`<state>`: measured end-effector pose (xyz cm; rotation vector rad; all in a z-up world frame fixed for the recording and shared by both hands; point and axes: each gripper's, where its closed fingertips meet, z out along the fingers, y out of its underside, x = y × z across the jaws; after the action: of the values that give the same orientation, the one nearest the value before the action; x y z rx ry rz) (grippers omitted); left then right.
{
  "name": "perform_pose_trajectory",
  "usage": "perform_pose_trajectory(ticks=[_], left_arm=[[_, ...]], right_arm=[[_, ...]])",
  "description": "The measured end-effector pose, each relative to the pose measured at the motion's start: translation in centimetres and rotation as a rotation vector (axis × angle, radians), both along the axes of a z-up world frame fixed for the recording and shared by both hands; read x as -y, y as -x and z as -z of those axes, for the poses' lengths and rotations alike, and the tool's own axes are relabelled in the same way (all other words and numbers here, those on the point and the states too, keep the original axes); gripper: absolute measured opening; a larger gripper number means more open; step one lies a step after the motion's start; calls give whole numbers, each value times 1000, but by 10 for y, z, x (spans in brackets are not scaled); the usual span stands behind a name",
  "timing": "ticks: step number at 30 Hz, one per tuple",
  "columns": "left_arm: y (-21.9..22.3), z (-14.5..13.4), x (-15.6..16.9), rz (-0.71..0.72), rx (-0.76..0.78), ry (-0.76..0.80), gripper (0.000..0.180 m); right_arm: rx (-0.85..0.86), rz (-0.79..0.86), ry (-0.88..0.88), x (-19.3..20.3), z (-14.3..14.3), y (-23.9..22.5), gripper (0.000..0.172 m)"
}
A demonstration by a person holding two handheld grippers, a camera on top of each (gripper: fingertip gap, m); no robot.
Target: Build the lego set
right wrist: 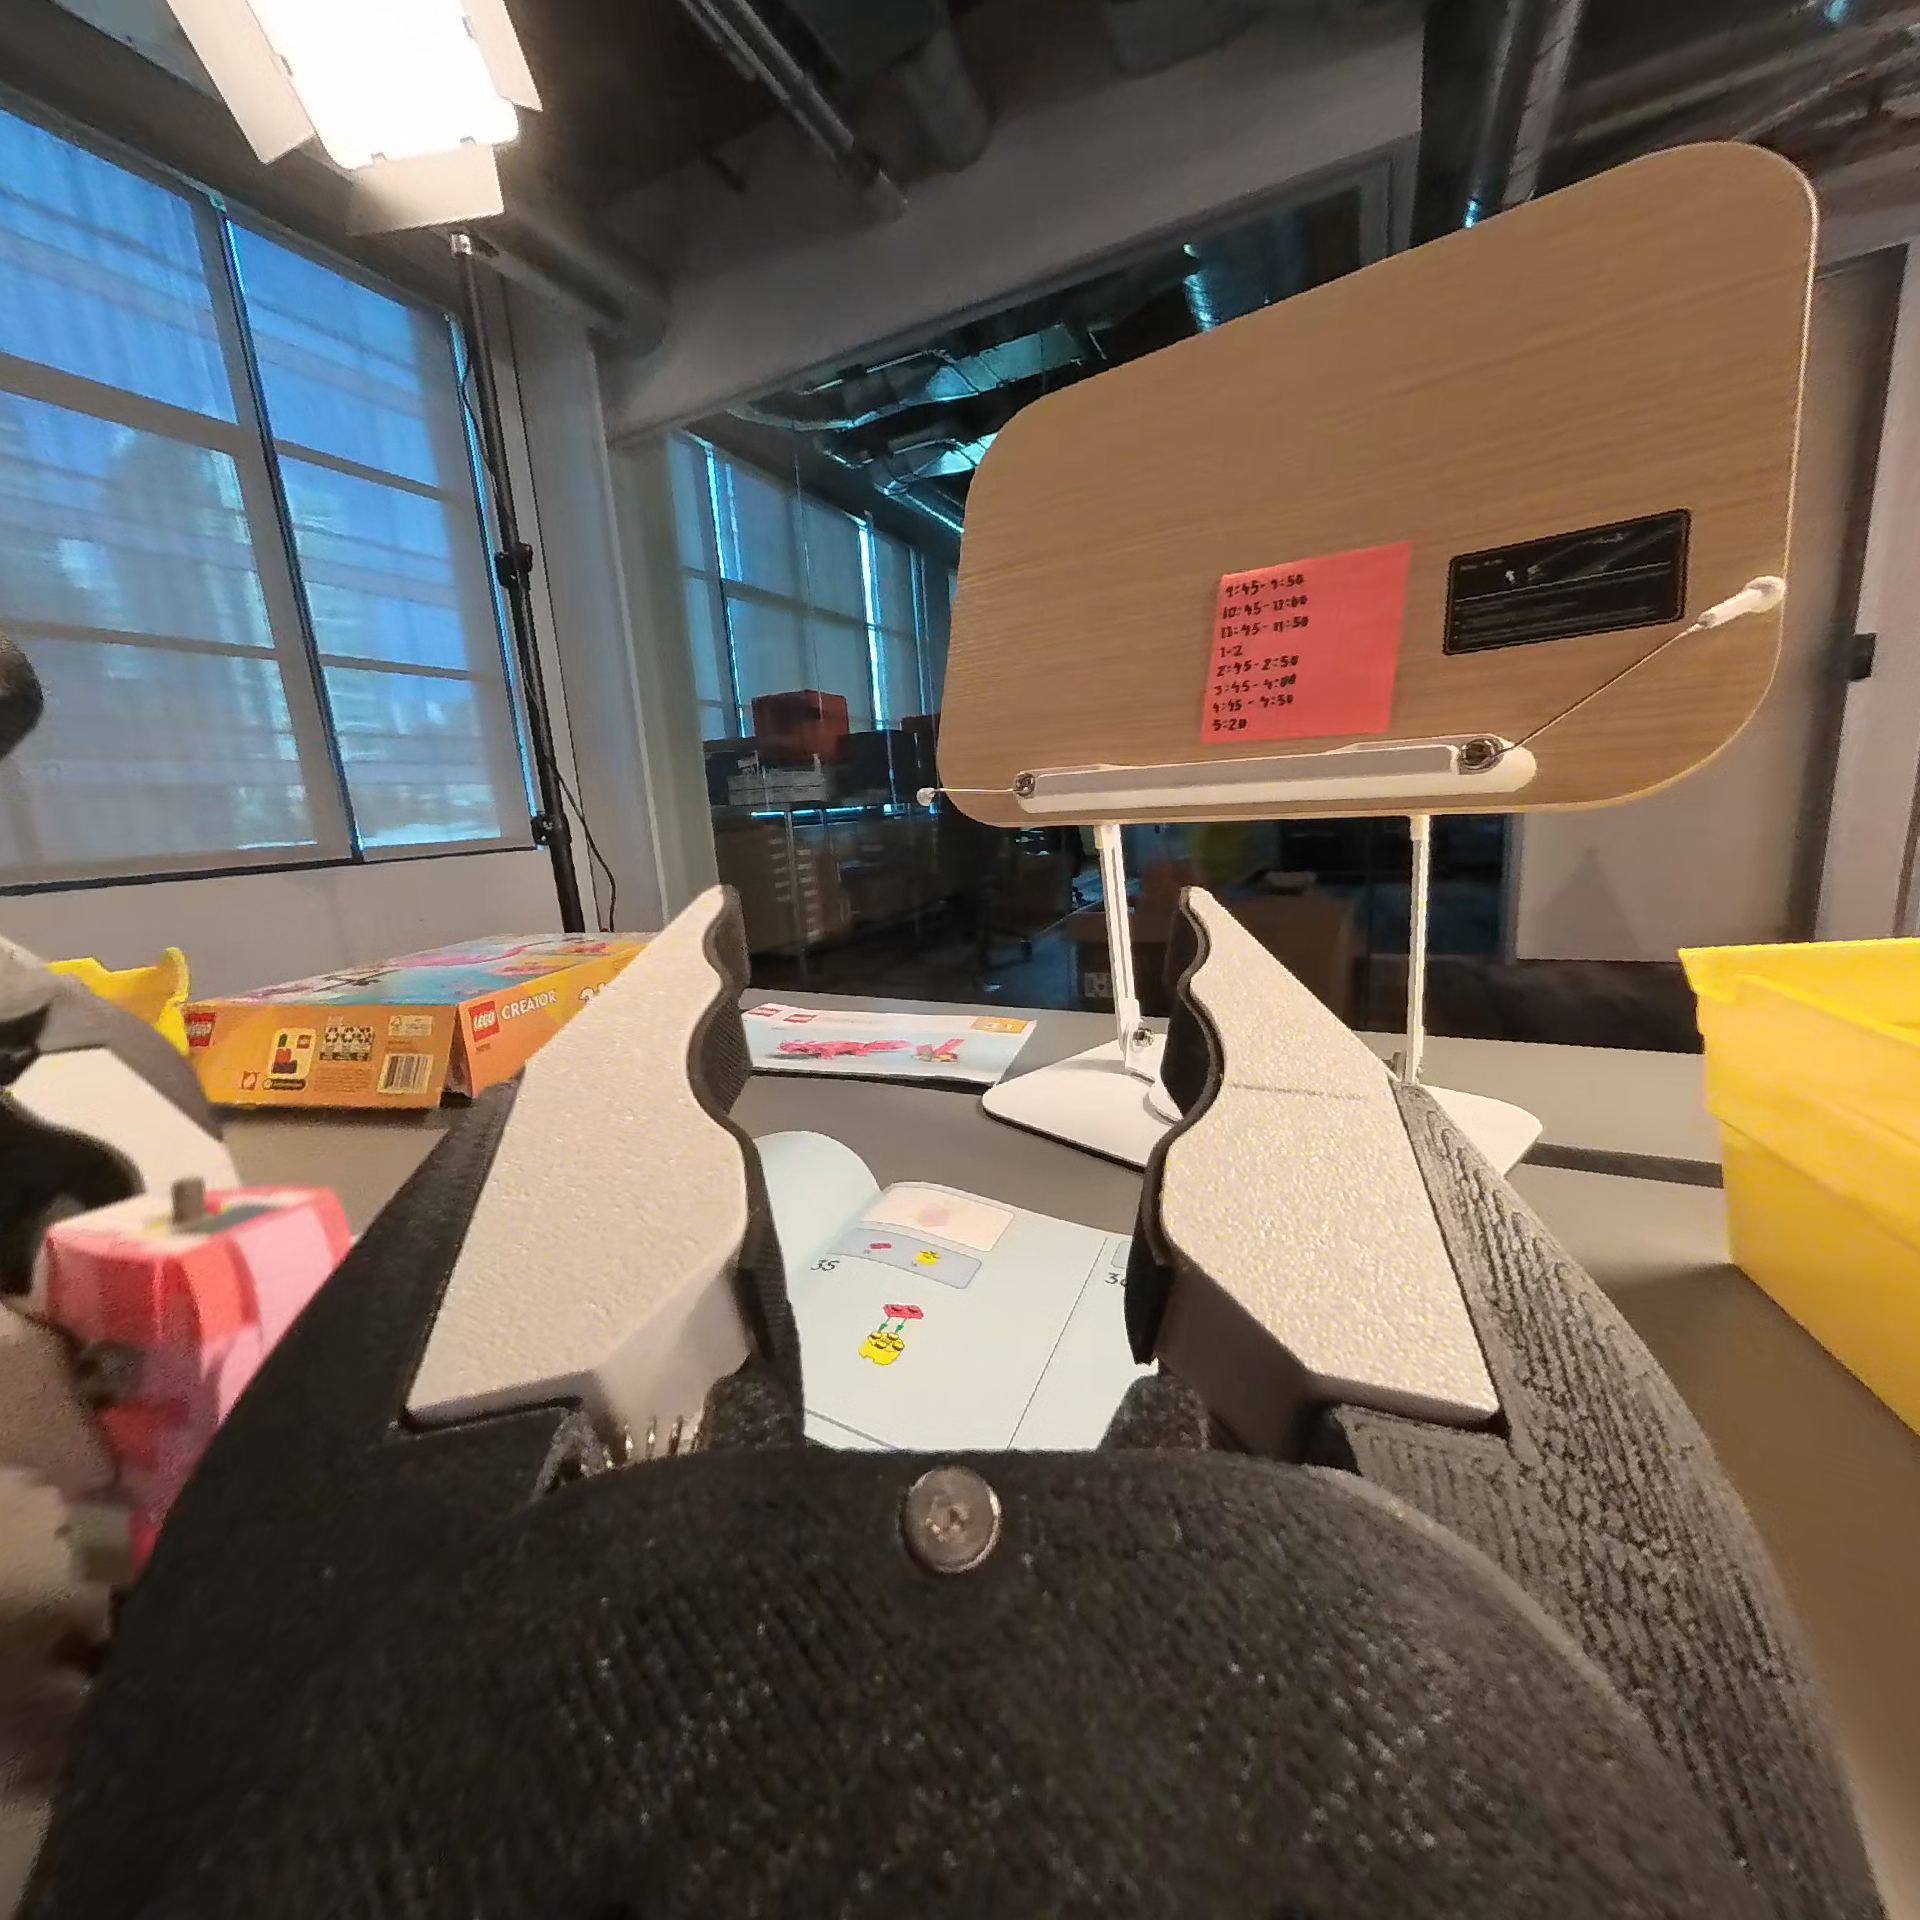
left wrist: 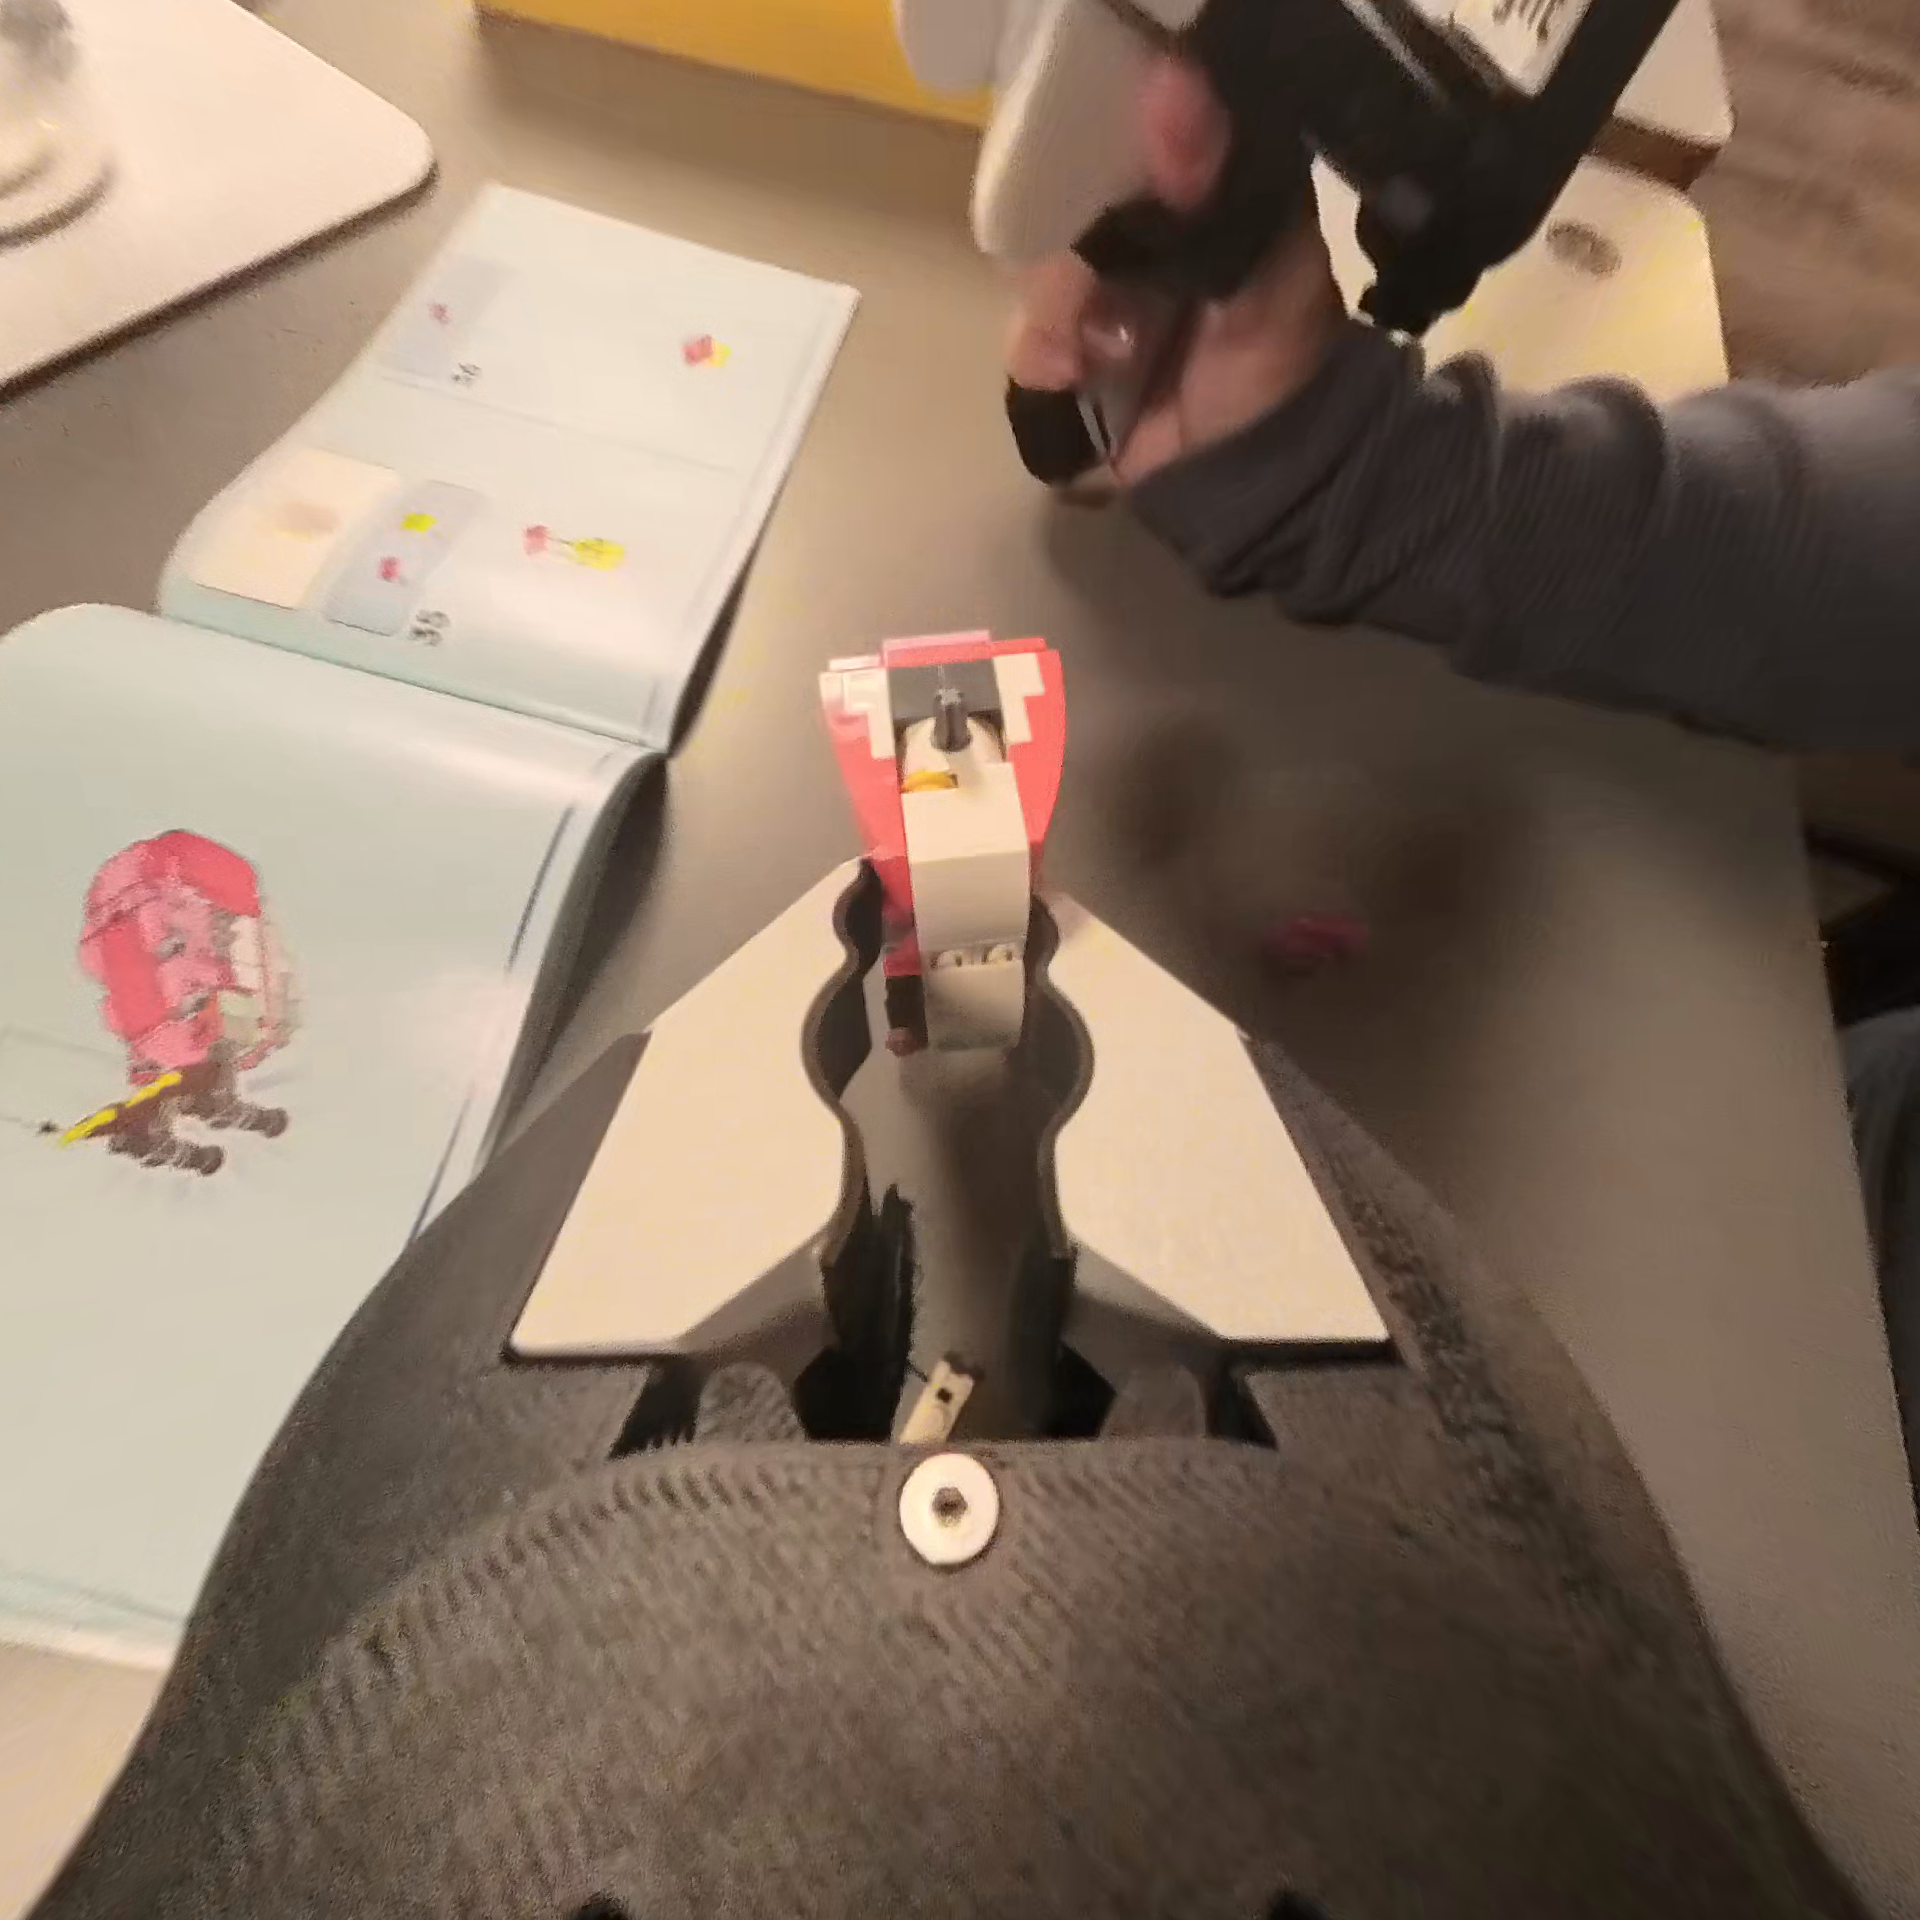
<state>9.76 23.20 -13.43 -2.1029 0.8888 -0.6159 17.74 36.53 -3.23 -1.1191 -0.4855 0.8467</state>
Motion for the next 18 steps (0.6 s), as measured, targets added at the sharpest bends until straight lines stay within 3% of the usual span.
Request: perform_pose_trajectory(ticks=[11,16,18], left_arm=[[-8,5,2,38,2,-7,25],[-9,5,1,54,-14,-44,25],[-10,5,2,61,0,-38,28]], right_arm=[[17,-86,20,6,4,11,79],[215,-738,105,83,28,60,77],[363,-844,131,103,49,70,79]])
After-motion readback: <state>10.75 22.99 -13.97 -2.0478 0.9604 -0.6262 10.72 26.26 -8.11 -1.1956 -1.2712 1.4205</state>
